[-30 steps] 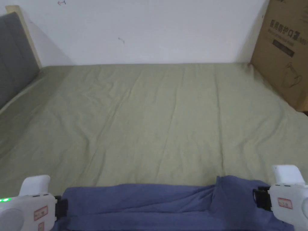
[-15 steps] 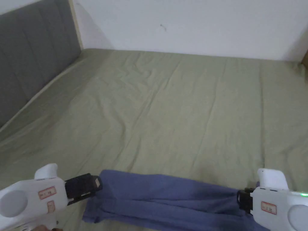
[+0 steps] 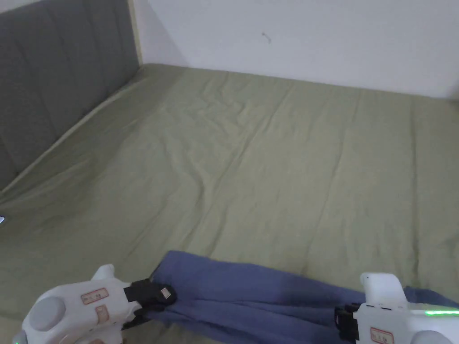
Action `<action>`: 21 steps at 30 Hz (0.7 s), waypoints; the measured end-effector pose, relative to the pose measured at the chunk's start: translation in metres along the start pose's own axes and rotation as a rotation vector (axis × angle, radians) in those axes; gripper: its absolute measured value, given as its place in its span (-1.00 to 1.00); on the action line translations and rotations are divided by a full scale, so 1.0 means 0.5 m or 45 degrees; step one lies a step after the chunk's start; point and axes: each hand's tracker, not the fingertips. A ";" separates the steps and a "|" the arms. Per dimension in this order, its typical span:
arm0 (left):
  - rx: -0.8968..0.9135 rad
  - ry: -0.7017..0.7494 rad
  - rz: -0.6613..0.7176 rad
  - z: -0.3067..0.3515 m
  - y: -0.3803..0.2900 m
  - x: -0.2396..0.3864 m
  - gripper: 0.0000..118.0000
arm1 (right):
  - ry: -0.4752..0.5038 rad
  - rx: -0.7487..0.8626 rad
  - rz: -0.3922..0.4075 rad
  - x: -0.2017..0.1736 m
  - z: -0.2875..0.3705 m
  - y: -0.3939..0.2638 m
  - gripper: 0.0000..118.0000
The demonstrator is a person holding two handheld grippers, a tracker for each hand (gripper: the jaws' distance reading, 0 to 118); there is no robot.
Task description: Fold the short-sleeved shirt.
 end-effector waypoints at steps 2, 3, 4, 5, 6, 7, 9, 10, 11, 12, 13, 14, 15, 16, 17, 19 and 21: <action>-0.018 -0.009 -0.001 0.005 -0.002 0.001 -0.88 | 0.015 -0.009 0.016 -0.011 -0.001 0.000 -1.00; -0.010 -0.022 -0.032 0.003 0.008 -0.012 -0.88 | 0.020 -0.008 0.024 -0.015 0.001 0.001 -1.00; -0.010 -0.012 -0.070 0.005 0.014 -0.009 -0.88 | 0.026 -0.005 0.031 -0.015 -0.001 0.001 -1.00; -0.020 -0.005 -0.100 0.009 0.020 -0.003 -0.88 | 0.033 -0.004 0.038 -0.015 -0.002 0.003 -1.00; -0.028 -0.004 -0.128 0.015 0.028 0.002 -0.88 | 0.038 -0.007 0.045 -0.016 -0.003 0.005 -1.00; -0.017 0.000 -0.138 0.020 0.038 -0.009 -0.88 | 0.037 -0.010 0.051 -0.018 -0.003 0.008 -1.00; 0.026 0.056 -0.195 0.046 0.063 -0.007 -0.88 | 0.033 -0.004 0.056 -0.022 0.008 0.013 -1.00; 0.055 0.084 -0.209 0.062 0.077 -0.010 -0.88 | 0.037 0.001 0.053 -0.020 0.010 0.015 -1.00; 0.081 0.112 -0.216 0.082 0.075 -0.004 -0.88 | 0.044 0.006 0.044 -0.018 0.011 0.017 -1.00; 0.115 0.155 -0.210 0.101 0.087 -0.008 -0.88 | 0.056 0.010 0.029 -0.015 0.014 0.018 -1.00; 0.145 0.189 -0.203 0.116 0.100 -0.014 -0.88 | 0.067 0.010 0.016 -0.013 0.015 0.017 -1.00; 0.174 0.227 -0.202 0.131 0.112 -0.019 -0.88 | 0.074 0.008 0.004 -0.010 0.015 0.017 -1.00; 0.203 0.250 -0.204 0.144 0.111 -0.020 -0.88 | 0.076 0.008 -0.004 -0.008 0.015 0.015 -1.00; 0.201 0.255 -0.227 0.152 0.115 -0.018 -0.88 | 0.077 0.009 -0.005 -0.007 0.018 0.015 -1.00; 0.198 0.262 -0.242 0.157 0.120 -0.014 -0.88 | 0.074 0.008 -0.010 -0.006 0.019 0.013 -1.00; 0.179 0.275 -0.278 0.154 0.117 0.003 -0.88 | 0.075 0.000 -0.019 0.000 0.018 0.009 -1.00; 0.178 0.325 -0.336 0.145 0.111 0.033 -0.88 | 0.074 -0.003 -0.037 0.013 0.017 -0.005 -1.00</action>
